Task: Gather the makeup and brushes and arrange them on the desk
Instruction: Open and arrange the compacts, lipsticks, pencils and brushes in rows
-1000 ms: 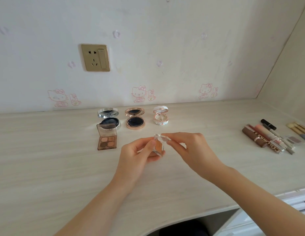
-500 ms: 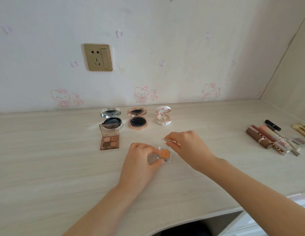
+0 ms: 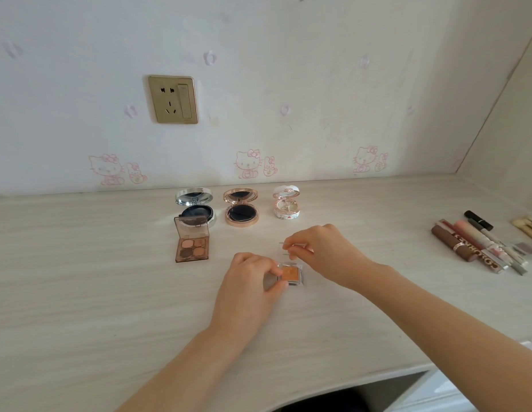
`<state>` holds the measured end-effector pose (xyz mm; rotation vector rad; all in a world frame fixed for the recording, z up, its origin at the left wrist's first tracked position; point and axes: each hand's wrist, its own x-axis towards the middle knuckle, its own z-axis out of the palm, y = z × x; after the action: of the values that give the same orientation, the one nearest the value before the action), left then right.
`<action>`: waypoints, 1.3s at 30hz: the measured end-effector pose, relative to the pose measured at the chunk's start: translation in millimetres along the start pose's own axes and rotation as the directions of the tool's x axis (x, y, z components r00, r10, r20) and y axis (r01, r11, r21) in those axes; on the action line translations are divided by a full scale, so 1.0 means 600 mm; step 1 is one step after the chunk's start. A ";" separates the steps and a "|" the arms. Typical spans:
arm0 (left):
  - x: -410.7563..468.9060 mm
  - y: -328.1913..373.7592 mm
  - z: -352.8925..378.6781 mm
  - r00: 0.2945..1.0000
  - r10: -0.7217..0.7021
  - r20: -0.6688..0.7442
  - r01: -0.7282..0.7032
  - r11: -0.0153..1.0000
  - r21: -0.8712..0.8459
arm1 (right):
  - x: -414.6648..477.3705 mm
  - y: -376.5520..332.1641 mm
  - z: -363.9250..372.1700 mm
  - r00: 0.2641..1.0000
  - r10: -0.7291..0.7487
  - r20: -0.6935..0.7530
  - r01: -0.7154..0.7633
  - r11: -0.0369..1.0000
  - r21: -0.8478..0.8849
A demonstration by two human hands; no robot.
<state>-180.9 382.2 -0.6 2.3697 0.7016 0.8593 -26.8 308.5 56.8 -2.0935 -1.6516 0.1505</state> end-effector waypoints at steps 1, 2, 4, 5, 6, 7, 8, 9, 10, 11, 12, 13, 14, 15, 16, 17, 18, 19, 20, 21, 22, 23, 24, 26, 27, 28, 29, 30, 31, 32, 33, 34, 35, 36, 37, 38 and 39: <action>-0.001 0.000 0.000 1.000 -0.001 0.004 0.001 1.000 0.001 | -0.001 0.000 -0.001 1.000 0.007 0.005 -0.007 1.000 -0.005; -0.001 0.000 0.000 1.000 -0.001 0.006 0.001 1.000 0.004 | -0.001 -0.001 -0.001 1.000 0.010 0.008 -0.010 1.000 -0.008; 0.000 0.000 0.000 1.000 0.003 0.006 -0.003 1.000 0.007 | -0.002 0.000 -0.002 1.000 0.011 0.010 -0.011 1.000 -0.004; 0.000 0.000 0.000 1.000 0.003 0.006 -0.003 1.000 0.008 | -0.003 0.000 -0.002 1.000 0.010 0.008 -0.010 1.000 -0.005; 0.000 0.000 0.000 1.000 0.004 0.007 -0.004 1.000 0.009 | -0.003 0.000 -0.001 1.000 0.007 0.003 -0.007 1.000 -0.009; 0.000 0.000 0.001 1.000 0.005 0.009 -0.005 1.000 0.011 | -0.004 0.000 0.000 1.000 0.005 -0.002 -0.005 1.000 -0.016; 0.000 0.000 0.001 1.000 0.005 0.010 -0.005 1.000 0.011 | -0.004 0.001 0.000 1.000 0.002 -0.007 -0.002 1.000 -0.021; 0.000 0.000 0.000 1.000 0.002 0.011 -0.002 1.000 0.010 | -0.005 0.001 0.001 1.000 0.002 -0.007 -0.002 1.000 -0.024; 0.000 0.000 0.000 1.000 -0.001 0.012 0.001 1.000 0.007 | -0.005 0.002 0.001 1.000 0.002 -0.004 -0.002 1.000 -0.024; 0.000 0.000 -0.001 1.000 -0.004 0.012 0.004 1.000 0.005 | -0.007 0.002 0.001 1.000 0.007 0.004 -0.007 1.000 -0.027; 0.000 0.001 -0.001 1.000 -0.006 0.013 0.006 1.000 0.004 | -0.008 0.002 0.000 1.000 0.017 0.011 -0.016 0.999 -0.034; -0.001 0.001 -0.002 1.000 -0.007 0.014 0.007 1.000 0.005 | -0.010 0.002 0.000 0.999 0.035 0.014 -0.034 0.998 -0.047; -0.001 0.001 -0.002 1.000 -0.007 0.015 0.007 1.000 0.009 | -0.013 0.001 -0.001 0.998 0.056 0.003 -0.056 0.997 -0.058; -0.002 0.002 -0.003 1.000 -0.006 0.016 0.006 1.000 0.014 | -0.018 0.002 0.000 0.996 0.086 -0.020 -0.087 0.994 -0.060; -0.002 0.003 -0.003 1.000 -0.004 0.017 0.004 1.000 0.019 | -0.025 0.001 0.001 0.992 0.115 -0.057 -0.117 0.992 -0.048; -0.002 0.004 -0.003 1.000 -0.001 0.018 0.001 1.000 0.022 | -0.034 0.002 0.005 0.985 0.145 -0.092 -0.149 0.988 -0.039; -0.002 0.005 -0.003 1.000 0.002 0.016 -0.002 1.000 0.025 | -0.044 0.002 0.010 0.980 0.163 -0.119 -0.168 0.985 -0.041; -0.002 0.007 -0.004 1.000 0.003 0.013 -0.003 1.000 0.028 | -0.056 0.002 0.016 0.976 0.175 -0.128 -0.183 0.982 -0.054; -0.002 0.008 -0.004 1.000 0.003 0.010 -0.004 0.999 0.033 | -0.069 0.003 0.025 0.976 0.177 -0.131 -0.186 0.980 -0.066; -0.002 0.008 -0.004 1.000 0.005 0.005 -0.005 0.999 0.039 | -0.081 0.003 0.033 0.976 0.172 -0.133 -0.183 0.980 -0.075; -0.002 0.009 -0.003 1.000 0.007 0.000 -0.007 0.999 0.043 | -0.090 0.004 0.041 0.977 0.159 -0.140 -0.171 0.982 -0.082; -0.002 0.008 -0.003 1.000 0.008 -0.006 -0.007 0.999 0.044 | -0.098 0.006 0.048 0.979 0.142 -0.149 -0.156 0.984 -0.091; -0.003 0.008 -0.002 1.000 0.007 -0.013 -0.006 0.999 0.042 | -0.103 0.006 0.054 0.980 0.118 -0.160 -0.135 0.985 -0.103; -0.003 0.008 -0.002 1.000 0.011 -0.026 -0.010 0.999 0.045 | -0.107 0.008 0.066 0.980 0.059 -0.192 -0.086 0.987 -0.135; -0.003 0.008 -0.001 0.999 0.019 -0.033 -0.017 0.998 0.055 | -0.106 0.010 0.071 0.976 0.035 -0.216 -0.068 0.987 -0.148; -0.003 0.007 -0.001 0.999 0.026 -0.039 -0.024 0.997 0.069 | -0.105 0.011 0.074 0.972 0.019 -0.235 -0.057 0.986 -0.156; -0.002 0.007 -0.001 0.999 0.031 -0.043 -0.027 0.996 0.090 | -0.102 0.011 0.075 0.970 0.014 -0.243 -0.054 0.986 -0.157; -0.001 0.006 -0.002 0.998 0.036 -0.044 -0.030 0.992 0.121 | -0.097 0.010 0.076 0.968 0.011 -0.251 -0.053 0.986 -0.158; 0.000 0.004 -0.004 0.998 0.045 -0.043 -0.037 0.985 0.166 | -0.093 0.008 0.077 0.966 0.009 -0.258 -0.052 0.985 -0.162; 0.002 0.002 -0.006 0.997 0.059 -0.041 -0.048 0.975 0.217 | -0.088 0.008 0.078 0.964 0.002 -0.265 -0.049 0.984 -0.169; 0.004 -0.001 -0.009 0.997 0.072 -0.039 -0.059 0.963 0.262 | -0.082 0.006 0.080 0.964 -0.003 -0.266 -0.045 0.984 -0.174; 0.007 -0.005 -0.012 0.996 0.081 -0.037 -0.067 0.954 0.294 | -0.075 0.004 0.081 0.965 -0.006 -0.261 -0.041 0.984 -0.176; 0.009 -0.009 -0.015 0.996 0.086 -0.034 -0.071 0.946 0.316 | -0.069 0.002 0.083 0.968 -0.004 -0.252 -0.040 0.984 -0.172; 0.012 -0.012 -0.018 0.996 0.090 -0.030 -0.074 0.938 0.337 | -0.061 -0.001 0.085 0.970 -0.002 -0.242 -0.039 0.986 -0.164; 0.014 -0.016 -0.022 0.995 0.094 -0.029 -0.077 0.929 0.362 | -0.053 -0.004 0.086 0.972 0.001 -0.234 -0.038 0.987 -0.155; 0.017 -0.020 -0.025 0.995 0.098 -0.032 -0.078 0.919 0.387 | -0.046 -0.008 0.089 0.973 0.003 -0.229 -0.037 0.989 -0.145; 0.019 -0.024 -0.028 0.994 0.099 -0.038 -0.075 0.910 0.408 | -0.038 -0.012 0.090 0.974 0.008 -0.225 -0.039 0.990 -0.134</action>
<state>-189.1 404.6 6.5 2.7724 0.8742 0.8921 -59.0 304.1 7.3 -2.1418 -1.5406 -0.1912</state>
